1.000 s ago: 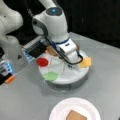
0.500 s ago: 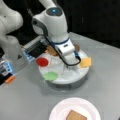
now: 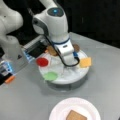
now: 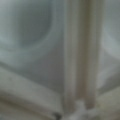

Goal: Ingredient selection for cheeseburger or sandwich

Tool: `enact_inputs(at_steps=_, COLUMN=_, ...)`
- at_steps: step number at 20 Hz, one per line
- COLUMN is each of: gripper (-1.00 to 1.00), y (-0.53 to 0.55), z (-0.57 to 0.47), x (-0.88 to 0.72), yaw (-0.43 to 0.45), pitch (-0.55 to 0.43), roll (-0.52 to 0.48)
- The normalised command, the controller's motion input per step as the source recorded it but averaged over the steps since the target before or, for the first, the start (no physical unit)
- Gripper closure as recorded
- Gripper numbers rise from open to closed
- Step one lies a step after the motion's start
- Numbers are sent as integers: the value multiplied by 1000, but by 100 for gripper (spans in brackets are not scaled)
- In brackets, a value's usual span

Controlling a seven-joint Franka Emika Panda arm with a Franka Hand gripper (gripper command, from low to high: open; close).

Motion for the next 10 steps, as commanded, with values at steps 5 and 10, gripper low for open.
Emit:
enact_inputs(at_steps=5, gripper=-100, y=97, z=281, x=-83, yaw=-10, pitch=63, roll=-98)
enact_inputs(at_steps=10, gripper=-100, y=24, z=158, x=29, yaw=3, pitch=37, roll=-87)
